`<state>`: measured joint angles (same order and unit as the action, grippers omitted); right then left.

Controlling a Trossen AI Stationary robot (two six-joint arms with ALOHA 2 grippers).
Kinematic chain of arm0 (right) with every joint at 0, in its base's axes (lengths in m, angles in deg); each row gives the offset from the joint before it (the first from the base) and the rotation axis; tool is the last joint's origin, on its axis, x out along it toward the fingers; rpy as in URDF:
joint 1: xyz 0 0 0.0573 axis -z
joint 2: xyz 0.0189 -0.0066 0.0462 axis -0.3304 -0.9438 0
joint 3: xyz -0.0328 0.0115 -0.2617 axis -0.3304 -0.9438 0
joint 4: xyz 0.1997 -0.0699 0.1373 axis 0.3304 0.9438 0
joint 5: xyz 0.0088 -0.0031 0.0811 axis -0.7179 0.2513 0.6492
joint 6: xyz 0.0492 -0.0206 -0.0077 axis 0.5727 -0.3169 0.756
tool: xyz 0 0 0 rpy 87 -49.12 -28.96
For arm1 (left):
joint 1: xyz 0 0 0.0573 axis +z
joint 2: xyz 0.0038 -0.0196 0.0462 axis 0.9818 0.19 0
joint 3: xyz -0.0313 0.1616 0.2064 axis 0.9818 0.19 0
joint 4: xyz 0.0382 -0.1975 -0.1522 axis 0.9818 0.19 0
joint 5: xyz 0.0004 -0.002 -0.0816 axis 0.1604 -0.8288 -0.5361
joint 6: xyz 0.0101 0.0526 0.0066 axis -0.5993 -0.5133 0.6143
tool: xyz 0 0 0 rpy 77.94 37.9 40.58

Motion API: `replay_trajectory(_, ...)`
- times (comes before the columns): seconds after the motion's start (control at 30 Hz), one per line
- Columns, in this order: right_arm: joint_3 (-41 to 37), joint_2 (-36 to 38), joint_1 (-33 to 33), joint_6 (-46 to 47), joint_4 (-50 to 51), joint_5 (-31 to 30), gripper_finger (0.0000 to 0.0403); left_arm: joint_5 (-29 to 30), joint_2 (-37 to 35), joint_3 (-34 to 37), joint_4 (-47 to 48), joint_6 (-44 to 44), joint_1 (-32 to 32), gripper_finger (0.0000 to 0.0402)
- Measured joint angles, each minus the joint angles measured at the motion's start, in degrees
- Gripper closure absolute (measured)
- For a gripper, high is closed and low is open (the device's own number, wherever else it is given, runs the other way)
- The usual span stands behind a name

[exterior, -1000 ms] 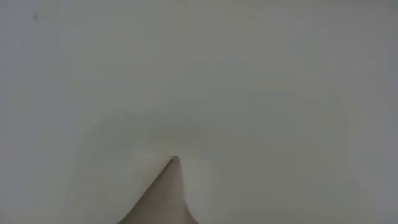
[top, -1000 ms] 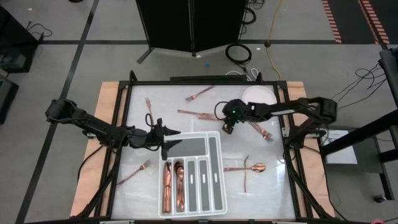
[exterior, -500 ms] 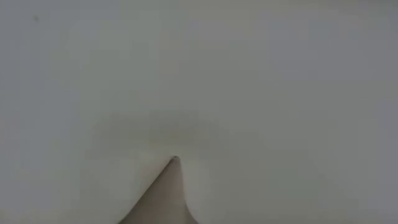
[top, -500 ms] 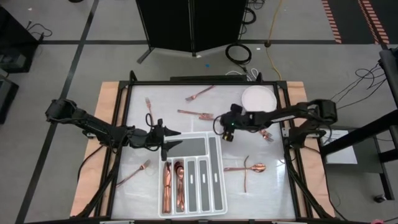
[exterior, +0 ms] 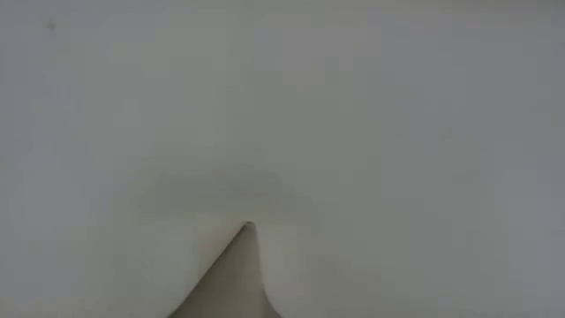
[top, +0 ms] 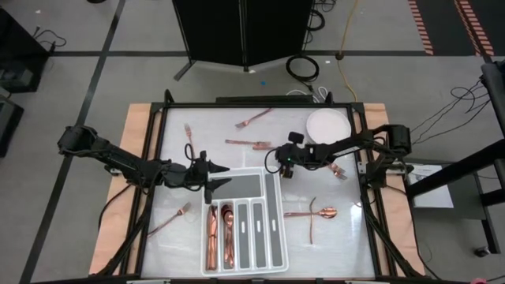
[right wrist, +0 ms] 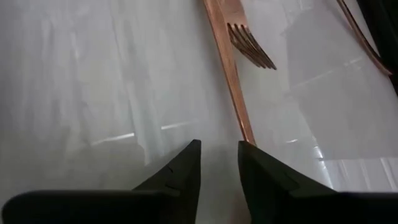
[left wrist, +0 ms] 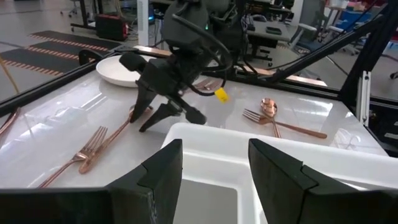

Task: Sort silverware
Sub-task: Put the top spoon into the silverware tray

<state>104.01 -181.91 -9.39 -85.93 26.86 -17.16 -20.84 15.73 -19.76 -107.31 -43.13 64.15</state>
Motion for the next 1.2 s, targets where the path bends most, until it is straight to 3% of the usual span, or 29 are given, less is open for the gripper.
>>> replay_trajectory(0.5, -0.2, 10.1, 0.1, -1.6, 2.3, 0.8, 0.0319, -0.3, 0.0, 0.0, -0.1, 0.0, 0.0, 0.0217)
replay_trajectory(0.6, -0.2, 9.6, 2.2, -1.6, 4.4, 1.0, 0.0319, -0.4, 0.0, 0.0, -0.1, 0.0, 0.0, 0.0217)
replay_trajectory(0.73, -0.2, 7.3, 4.6, 0.6, 5.8, 6.0, 0.0311, -2.0, 0.0, 0.0, -0.2, 0.0, 0.0, 0.0217)
replay_trajectory(0.93, 0.0, 2.0, 7.2, 2.4, 4.5, 6.0, 0.0257, -2.8, 0.0, 0.0, -0.3, 0.0, 0.0, 0.0217)
replay_trajectory(1.07, 0.2, 0.1, 8.8, 5.1, 5.1, 9.8, 0.0222, -2.8, 0.0, 0.0, -0.5, 0.2, 0.0, 0.0217)
replay_trajectory(1.2, 0.3, 0.4, 9.3, 7.1, 7.2, 12.0, 0.0231, -2.8, 0.0, 0.0, -1.0, 0.2, 0.0, 0.0217)
